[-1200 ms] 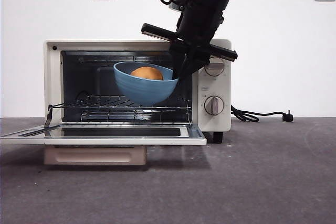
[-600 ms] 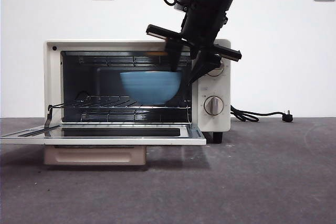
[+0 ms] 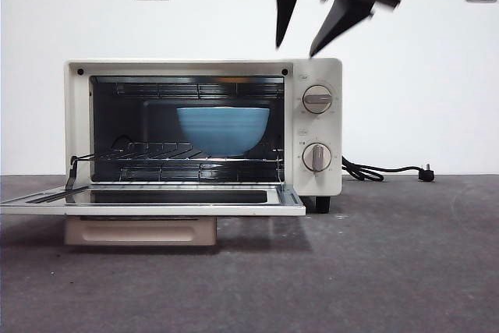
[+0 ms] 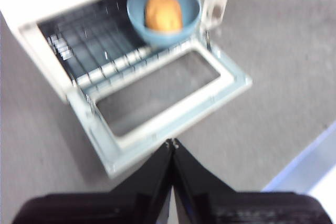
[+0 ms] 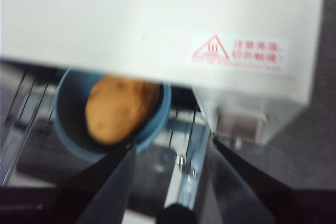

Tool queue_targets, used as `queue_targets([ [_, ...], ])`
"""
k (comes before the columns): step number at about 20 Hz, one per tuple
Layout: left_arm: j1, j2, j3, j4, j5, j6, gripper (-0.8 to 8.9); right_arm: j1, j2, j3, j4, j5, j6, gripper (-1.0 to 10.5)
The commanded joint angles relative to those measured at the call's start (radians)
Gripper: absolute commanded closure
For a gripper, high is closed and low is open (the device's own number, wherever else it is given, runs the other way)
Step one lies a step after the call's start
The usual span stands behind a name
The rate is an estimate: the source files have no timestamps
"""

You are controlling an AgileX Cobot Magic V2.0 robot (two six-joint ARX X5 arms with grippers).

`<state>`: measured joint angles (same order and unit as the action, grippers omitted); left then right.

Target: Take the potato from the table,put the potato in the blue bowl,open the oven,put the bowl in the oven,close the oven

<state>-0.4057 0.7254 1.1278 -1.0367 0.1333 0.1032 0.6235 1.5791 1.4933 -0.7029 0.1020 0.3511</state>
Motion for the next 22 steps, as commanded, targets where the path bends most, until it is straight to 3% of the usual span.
queue_targets([
  [1,0.018,-0.002,-0.072,0.073,0.001,-0.04,8.22,0.017,-0.086,0.002,-0.088,-0.025,-0.092,7.3],
  [3,0.055,-0.002,-0.155,0.14,0.01,-0.056,8.22,0.032,-0.178,0.002,-0.17,-0.071,-0.128,7.3],
  [6,0.159,0.009,-0.283,0.279,0.116,-0.102,8.22,0.042,-0.314,0.002,-0.282,-0.105,-0.169,7.3],
  [14,0.521,0.242,-0.504,0.602,0.404,-0.107,8.22,0.047,-0.62,0.002,-0.463,-0.103,-0.185,7.3],
  [17,0.576,0.387,-0.504,0.69,0.425,-0.106,8.22,0.047,-0.689,0.002,-0.499,-0.103,-0.183,7.3],
  [22,0.582,0.603,-0.504,0.783,0.448,-0.083,8.22,0.047,-0.737,0.002,-0.538,-0.103,-0.168,7.3],
])
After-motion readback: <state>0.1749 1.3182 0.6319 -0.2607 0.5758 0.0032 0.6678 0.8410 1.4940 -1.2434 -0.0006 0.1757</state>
